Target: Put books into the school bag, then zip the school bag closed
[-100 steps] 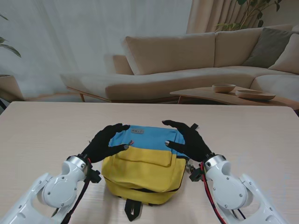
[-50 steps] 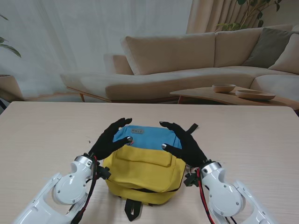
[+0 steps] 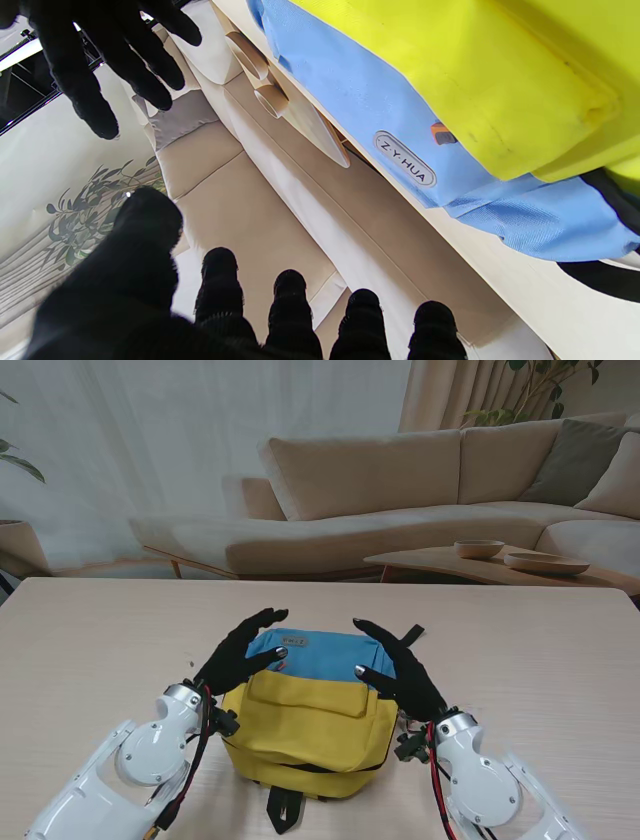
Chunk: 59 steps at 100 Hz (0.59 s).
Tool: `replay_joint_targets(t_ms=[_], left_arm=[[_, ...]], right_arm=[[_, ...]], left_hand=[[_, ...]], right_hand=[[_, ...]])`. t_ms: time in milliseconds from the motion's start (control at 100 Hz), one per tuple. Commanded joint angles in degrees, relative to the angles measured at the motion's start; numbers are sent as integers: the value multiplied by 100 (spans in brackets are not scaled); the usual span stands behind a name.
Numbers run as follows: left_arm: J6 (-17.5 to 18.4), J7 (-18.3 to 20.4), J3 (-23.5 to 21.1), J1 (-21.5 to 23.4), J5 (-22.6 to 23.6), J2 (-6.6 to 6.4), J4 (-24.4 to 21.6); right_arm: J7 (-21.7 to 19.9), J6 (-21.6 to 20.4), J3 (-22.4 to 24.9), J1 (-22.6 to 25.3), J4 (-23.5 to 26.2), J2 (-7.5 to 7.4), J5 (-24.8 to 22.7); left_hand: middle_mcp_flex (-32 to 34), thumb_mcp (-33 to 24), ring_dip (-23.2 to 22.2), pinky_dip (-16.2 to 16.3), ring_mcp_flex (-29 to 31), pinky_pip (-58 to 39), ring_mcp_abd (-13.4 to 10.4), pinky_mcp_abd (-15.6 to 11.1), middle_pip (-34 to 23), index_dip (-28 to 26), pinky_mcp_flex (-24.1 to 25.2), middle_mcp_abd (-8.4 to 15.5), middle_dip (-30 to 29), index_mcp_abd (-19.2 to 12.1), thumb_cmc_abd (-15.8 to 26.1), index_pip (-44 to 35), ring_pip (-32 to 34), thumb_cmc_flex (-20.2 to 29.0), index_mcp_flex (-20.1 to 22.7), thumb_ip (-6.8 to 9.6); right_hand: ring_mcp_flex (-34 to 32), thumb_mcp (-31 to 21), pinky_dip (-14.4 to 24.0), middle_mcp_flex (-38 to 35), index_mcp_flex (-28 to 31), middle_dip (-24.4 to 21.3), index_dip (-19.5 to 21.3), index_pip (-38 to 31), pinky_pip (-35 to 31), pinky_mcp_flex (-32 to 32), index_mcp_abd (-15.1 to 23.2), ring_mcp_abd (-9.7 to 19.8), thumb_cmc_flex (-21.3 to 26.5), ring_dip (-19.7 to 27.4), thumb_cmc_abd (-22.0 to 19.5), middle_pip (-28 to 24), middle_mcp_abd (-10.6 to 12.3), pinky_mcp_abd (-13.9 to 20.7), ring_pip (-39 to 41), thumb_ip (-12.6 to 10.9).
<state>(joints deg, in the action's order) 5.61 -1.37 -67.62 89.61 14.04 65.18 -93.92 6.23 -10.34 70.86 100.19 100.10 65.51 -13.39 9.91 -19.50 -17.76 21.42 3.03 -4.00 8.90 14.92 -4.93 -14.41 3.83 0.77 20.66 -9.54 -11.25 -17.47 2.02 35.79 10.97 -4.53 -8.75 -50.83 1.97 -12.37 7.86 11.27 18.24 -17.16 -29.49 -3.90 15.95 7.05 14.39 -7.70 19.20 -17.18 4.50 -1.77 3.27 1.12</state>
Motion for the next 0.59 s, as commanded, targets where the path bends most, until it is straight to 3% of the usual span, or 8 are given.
replay_joint_targets(t_ms=[0, 580], left_arm=[[-4, 93, 4, 84, -67, 43, -101], [-115, 18, 28, 115, -2, 56, -183]], right_arm=[[-84, -6, -20, 80, -10, 60, 5], [-319, -86, 19, 18, 20, 1, -6]], left_hand=[[-164, -157, -68, -116, -143, 119, -197, -197, 49, 75, 41, 260, -109, -247, 40, 9, -19, -169, -180, 206], [-171, -215, -61, -145, -145, 123, -203, -196, 53, 13, 40, 258, -110, -309, -2, -213, -28, -135, -170, 198]], right_hand=[[257, 229, 104, 153, -182, -110, -125, 179, 246, -95, 247, 361, -157, 46, -54, 128, 395, 211, -142, -103], [254, 283, 335, 122, -132, -138, -188, 330, 530, -53, 227, 365, -172, 32, -87, 215, 398, 206, -209, -108]])
